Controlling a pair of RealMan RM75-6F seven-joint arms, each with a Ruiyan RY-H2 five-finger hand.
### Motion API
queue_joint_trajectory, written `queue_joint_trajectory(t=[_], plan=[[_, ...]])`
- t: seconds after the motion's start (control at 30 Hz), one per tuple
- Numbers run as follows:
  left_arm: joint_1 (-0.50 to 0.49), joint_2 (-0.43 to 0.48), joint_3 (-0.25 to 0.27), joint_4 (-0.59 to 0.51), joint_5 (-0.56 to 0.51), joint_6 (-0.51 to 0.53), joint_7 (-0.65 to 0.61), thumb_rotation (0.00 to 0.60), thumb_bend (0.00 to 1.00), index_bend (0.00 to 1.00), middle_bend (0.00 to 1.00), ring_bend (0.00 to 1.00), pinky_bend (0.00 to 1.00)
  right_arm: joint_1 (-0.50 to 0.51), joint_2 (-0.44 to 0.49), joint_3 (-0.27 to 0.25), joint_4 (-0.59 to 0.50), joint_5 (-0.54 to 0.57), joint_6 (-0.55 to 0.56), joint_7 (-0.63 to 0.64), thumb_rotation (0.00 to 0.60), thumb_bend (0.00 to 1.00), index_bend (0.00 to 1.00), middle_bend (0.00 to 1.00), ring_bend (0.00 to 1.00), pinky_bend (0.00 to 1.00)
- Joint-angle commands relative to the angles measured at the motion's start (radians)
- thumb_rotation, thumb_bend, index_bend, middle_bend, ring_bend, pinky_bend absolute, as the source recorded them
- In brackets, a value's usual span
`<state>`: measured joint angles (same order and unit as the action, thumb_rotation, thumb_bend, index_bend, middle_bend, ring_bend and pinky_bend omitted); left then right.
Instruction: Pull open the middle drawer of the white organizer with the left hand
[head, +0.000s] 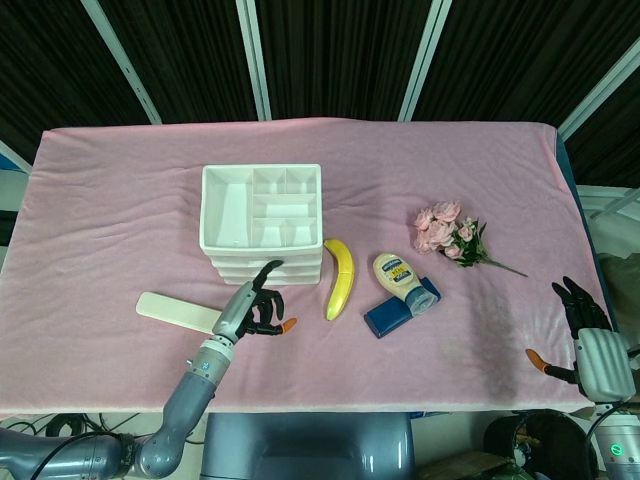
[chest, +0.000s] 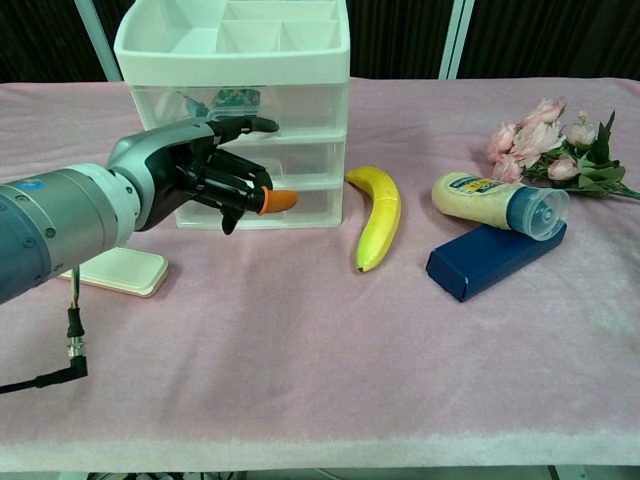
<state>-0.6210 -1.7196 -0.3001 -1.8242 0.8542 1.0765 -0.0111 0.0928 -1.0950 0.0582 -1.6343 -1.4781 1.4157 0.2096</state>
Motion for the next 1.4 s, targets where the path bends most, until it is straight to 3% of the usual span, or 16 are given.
queue_joint_trajectory(t=[0.03,0.53,0.8,1.1,1.23,1.4], plan=[[0.001,0.002,0.005,-0.001,0.003,-0.003,0.003,0.600,0.25,0.12,0.67,0.70,0.69,0.000,0.000,0.001,0.000,0.001,0.000,0.001,0.600,0.08,0.00,0.00,0.00,0.12],[0.045,0.038,0.070,-0.072,0.061,0.012,-0.006,0.600,0.25,0.13,0.68,0.70,0.69,-0.001,0.002,-0.001,-0.003,-0.002,0.000,0.005,0.600,0.08,0.00,0.00,0.00,0.12],[0.098,0.076,0.162,-0.115,0.158,0.049,0.001,0.600,0.25,0.07,0.67,0.70,0.69,-0.002,0.003,0.000,-0.003,-0.002,0.001,0.005,0.600,0.08,0.00,0.00,0.00,0.12],[0.124,0.221,0.312,-0.205,0.266,0.068,0.179,0.600,0.25,0.02,0.71,0.73,0.71,-0.003,0.004,-0.001,-0.005,-0.003,0.002,0.006,0.600,0.08,0.00,0.00,0.00,0.12],[0.132,0.272,0.339,-0.249,0.339,0.119,0.285,0.600,0.25,0.05,0.76,0.77,0.74,-0.003,0.003,-0.002,-0.006,-0.005,0.004,0.005,0.600,0.08,0.00,0.00,0.00,0.12],[0.136,0.310,0.322,-0.316,0.393,0.186,0.399,0.600,0.25,0.09,0.80,0.80,0.77,-0.004,0.003,-0.002,-0.008,-0.005,0.005,0.002,0.600,0.08,0.00,0.00,0.00,0.12]])
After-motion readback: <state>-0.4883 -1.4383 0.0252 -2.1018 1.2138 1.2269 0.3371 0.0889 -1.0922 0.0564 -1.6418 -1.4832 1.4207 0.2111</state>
